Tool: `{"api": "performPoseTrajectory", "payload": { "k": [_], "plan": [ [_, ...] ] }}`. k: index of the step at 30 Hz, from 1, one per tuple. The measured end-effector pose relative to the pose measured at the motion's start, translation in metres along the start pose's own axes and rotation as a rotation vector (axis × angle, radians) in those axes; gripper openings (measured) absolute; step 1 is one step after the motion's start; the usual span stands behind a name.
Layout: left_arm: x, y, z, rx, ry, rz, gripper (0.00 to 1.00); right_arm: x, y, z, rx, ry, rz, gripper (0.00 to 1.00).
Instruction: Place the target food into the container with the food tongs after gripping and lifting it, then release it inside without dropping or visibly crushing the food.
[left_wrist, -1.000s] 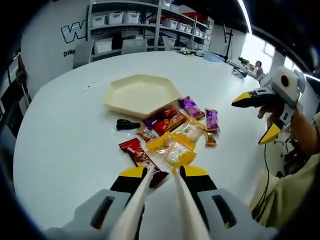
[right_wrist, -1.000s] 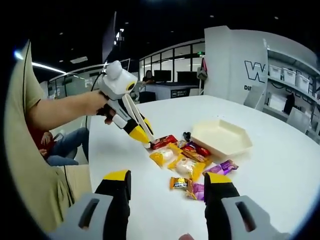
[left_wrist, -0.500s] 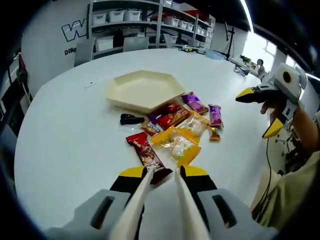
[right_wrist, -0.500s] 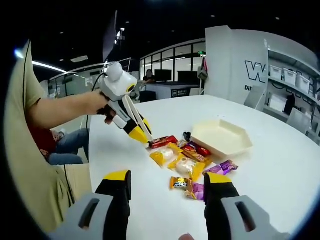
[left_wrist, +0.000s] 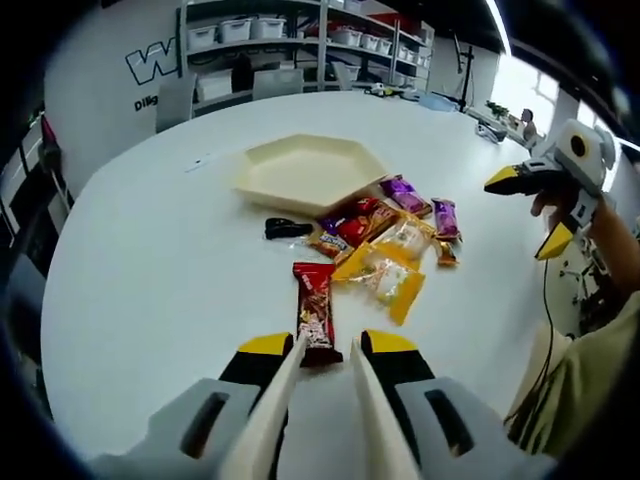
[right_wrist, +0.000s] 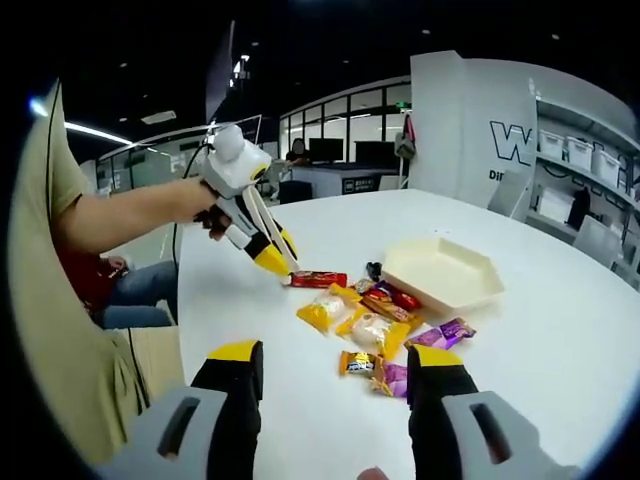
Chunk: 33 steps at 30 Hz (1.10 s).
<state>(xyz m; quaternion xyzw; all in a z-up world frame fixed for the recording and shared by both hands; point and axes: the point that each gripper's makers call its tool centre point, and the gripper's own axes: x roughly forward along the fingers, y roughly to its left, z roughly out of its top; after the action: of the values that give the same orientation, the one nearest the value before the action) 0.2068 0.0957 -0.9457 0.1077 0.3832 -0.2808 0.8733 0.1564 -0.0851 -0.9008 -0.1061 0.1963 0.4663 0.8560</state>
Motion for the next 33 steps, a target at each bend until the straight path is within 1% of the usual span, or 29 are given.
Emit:
{"api": "performPoseTrajectory", "payload": {
  "k": [7,12,18,24,29,33],
  "plan": [
    [-0.002,0.01,-0.002,0.027,0.01,0.031,0.25,0.0,0.0,-0.002,0.002,0.005,-0.001,0.56],
    [-0.002,0.015,0.003,0.043,0.001,0.045,0.25,0.001,0.0,-0.003,0.003,0.007,0.0,0.56],
    [0.001,0.013,0.012,0.043,-0.025,0.033,0.25,0.0,-0.001,-0.003,0.006,0.009,-0.002,0.56],
    [0.01,0.009,0.02,0.064,-0.032,0.022,0.25,0.0,-0.001,-0.005,0.007,0.013,-0.003,0.56],
    [0.015,0.01,0.021,0.081,-0.024,0.018,0.25,-0.001,-0.002,-0.006,0.009,0.015,-0.005,0.56],
    [0.019,0.011,0.018,0.097,-0.007,0.015,0.25,-0.002,-0.003,-0.007,0.009,0.017,-0.006,0.56]
  ]
}}
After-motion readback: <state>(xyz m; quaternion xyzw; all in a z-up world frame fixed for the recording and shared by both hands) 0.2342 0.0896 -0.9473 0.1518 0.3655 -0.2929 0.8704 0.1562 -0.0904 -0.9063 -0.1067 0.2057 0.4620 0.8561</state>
